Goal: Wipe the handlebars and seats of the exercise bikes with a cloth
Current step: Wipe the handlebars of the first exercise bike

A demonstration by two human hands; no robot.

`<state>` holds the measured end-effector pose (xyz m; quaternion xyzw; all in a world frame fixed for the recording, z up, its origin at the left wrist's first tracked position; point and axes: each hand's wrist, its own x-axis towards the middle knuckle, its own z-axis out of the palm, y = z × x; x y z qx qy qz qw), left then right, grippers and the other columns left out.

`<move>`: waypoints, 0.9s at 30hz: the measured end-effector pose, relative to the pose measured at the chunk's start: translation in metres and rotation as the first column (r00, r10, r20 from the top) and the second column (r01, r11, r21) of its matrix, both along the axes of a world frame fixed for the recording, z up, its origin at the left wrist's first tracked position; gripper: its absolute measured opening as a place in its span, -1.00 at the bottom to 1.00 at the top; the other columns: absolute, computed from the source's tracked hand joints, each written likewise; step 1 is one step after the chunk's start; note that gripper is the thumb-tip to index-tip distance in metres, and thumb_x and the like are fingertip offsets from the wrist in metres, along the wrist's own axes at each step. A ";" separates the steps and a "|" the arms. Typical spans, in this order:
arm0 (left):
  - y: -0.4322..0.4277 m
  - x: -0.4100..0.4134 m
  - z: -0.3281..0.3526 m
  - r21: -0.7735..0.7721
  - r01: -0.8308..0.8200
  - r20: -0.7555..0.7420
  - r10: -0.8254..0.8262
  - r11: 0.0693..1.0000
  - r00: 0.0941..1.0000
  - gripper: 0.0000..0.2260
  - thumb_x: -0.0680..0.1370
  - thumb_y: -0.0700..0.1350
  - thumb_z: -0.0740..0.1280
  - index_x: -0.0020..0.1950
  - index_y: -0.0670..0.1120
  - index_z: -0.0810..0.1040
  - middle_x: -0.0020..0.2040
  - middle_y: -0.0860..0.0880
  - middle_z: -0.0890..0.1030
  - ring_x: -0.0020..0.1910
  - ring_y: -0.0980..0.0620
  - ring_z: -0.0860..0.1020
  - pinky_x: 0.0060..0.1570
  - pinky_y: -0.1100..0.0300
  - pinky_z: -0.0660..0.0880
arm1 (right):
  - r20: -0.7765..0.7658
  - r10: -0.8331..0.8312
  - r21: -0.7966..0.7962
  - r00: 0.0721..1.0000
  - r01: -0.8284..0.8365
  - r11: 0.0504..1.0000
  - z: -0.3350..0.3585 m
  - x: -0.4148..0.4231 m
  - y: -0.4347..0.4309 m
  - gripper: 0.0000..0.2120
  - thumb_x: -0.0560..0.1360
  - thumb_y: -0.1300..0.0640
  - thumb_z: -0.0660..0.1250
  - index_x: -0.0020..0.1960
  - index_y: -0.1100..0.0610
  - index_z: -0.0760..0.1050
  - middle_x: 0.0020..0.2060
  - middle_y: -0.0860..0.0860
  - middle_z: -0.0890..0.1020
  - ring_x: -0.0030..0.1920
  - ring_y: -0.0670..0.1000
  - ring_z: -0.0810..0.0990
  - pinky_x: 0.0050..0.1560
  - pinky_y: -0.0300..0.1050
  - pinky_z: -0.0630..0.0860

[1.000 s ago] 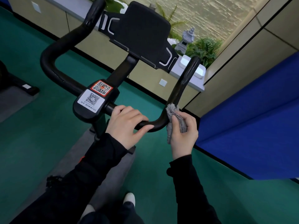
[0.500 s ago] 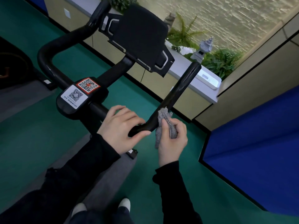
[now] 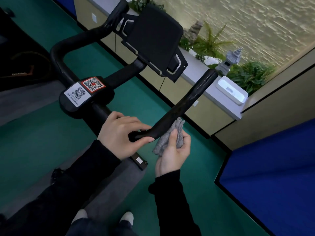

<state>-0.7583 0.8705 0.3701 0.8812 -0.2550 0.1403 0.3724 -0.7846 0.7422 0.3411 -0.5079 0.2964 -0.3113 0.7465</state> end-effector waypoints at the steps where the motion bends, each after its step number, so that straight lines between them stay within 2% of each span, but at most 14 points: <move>1: 0.000 -0.001 0.000 -0.004 -0.001 0.002 0.001 1.000 1.000 -0.65 0.41 0.24 0.27 -0.08 0.03 0.69 -0.20 0.13 0.65 -0.26 0.09 0.58 -0.08 0.15 0.28 | 0.006 0.024 0.030 1.000 -0.024 0.999 -0.001 -0.002 0.001 -0.92 0.57 0.31 0.25 -0.07 0.18 0.46 -0.14 0.13 0.61 -0.10 0.04 0.56 0.08 0.04 0.48; 5: -0.002 -0.002 0.000 -0.031 -0.009 -0.008 0.008 0.999 1.000 -0.66 0.41 0.24 0.29 -0.08 0.03 0.69 -0.19 0.14 0.65 -0.26 0.11 0.57 -0.10 0.11 0.30 | 0.023 0.111 0.130 0.994 -0.113 0.985 -0.004 -0.016 0.007 -0.93 0.58 0.30 0.22 -0.04 0.21 0.47 -0.14 0.13 0.62 -0.10 0.04 0.57 0.07 0.02 0.48; 11: -0.001 -0.003 0.000 -0.037 -0.002 -0.028 0.001 0.999 1.000 -0.63 0.41 0.26 0.27 -0.05 0.05 0.69 -0.19 0.16 0.64 -0.25 0.13 0.55 -0.08 0.16 0.23 | 0.075 0.218 0.322 0.973 -0.230 0.918 0.001 0.003 -0.009 -0.86 0.62 0.35 0.12 0.07 0.25 0.44 -0.02 0.18 0.60 0.01 0.10 0.55 0.24 0.10 0.44; 16: -0.001 -0.003 0.001 -0.024 -0.009 -0.013 0.009 1.000 1.000 -0.64 0.41 0.25 0.28 -0.06 0.04 0.69 -0.20 0.14 0.64 -0.27 0.11 0.55 -0.09 0.15 0.25 | 0.182 0.312 0.454 0.932 -0.361 0.814 -0.002 -0.005 -0.003 -0.82 0.62 0.31 0.11 0.10 0.24 0.48 -0.06 0.11 0.65 -0.05 0.01 0.63 0.07 -0.11 0.56; 21: -0.001 -0.002 0.000 -0.008 -0.006 -0.011 0.006 1.000 1.000 -0.66 0.41 0.23 0.29 -0.07 0.04 0.69 -0.21 0.14 0.64 -0.25 0.10 0.58 -0.10 0.10 0.30 | 0.146 0.359 0.581 0.922 -0.373 0.724 0.003 0.001 -0.006 -0.75 0.62 0.33 0.07 0.21 0.28 0.45 0.07 0.21 0.60 0.03 0.08 0.59 0.19 -0.03 0.48; 24: 0.000 -0.001 -0.001 -0.004 0.001 -0.008 -0.001 1.000 1.000 -0.67 0.42 0.23 0.29 -0.07 0.05 0.69 -0.20 0.14 0.64 -0.25 0.11 0.57 -0.10 0.07 0.32 | 0.134 0.346 0.549 0.929 -0.360 0.754 0.012 0.014 -0.017 -0.77 0.62 0.33 0.07 0.14 0.24 0.47 0.01 0.16 0.60 -0.02 0.04 0.59 0.09 -0.10 0.52; 27: 0.000 -0.001 -0.002 -0.008 0.004 0.002 -0.004 1.000 1.000 -0.68 0.43 0.23 0.30 -0.07 0.05 0.69 -0.21 0.14 0.64 -0.27 0.11 0.57 -0.11 0.10 0.30 | 0.113 0.294 0.484 0.949 -0.312 0.818 0.011 0.008 -0.012 -0.77 0.61 0.30 0.12 0.21 0.29 0.47 0.07 0.19 0.62 0.04 0.07 0.61 0.09 -0.10 0.55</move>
